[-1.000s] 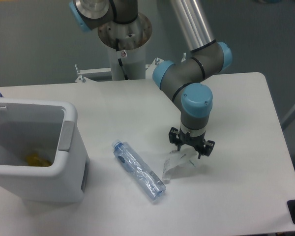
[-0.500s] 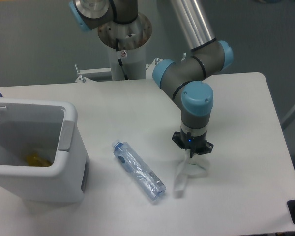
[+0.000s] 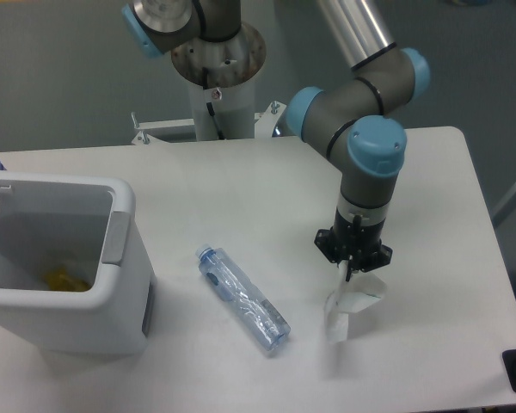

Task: Place the trash in the trash can
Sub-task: 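Lower the gripper onto the white tissue and close on it, then lift the tissue and carry it over the white trash bin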

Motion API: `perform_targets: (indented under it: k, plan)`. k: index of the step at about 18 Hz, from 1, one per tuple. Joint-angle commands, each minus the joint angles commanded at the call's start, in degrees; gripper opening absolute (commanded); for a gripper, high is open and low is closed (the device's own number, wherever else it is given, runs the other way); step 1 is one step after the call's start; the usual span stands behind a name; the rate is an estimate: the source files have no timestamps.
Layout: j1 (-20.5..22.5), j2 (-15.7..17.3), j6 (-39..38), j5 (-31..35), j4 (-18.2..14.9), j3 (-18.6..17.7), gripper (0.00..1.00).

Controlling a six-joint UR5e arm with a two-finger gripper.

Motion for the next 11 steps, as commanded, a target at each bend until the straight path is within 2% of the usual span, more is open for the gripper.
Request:
perform_targets:
  k: [4,11]
  plan:
    - [-0.44,0.44,-8.51,-3.68,-0.09,4.03,0.0]
    - [-6.32,7.29,-15.38,-6.5,-0.44,4.57,0.0]
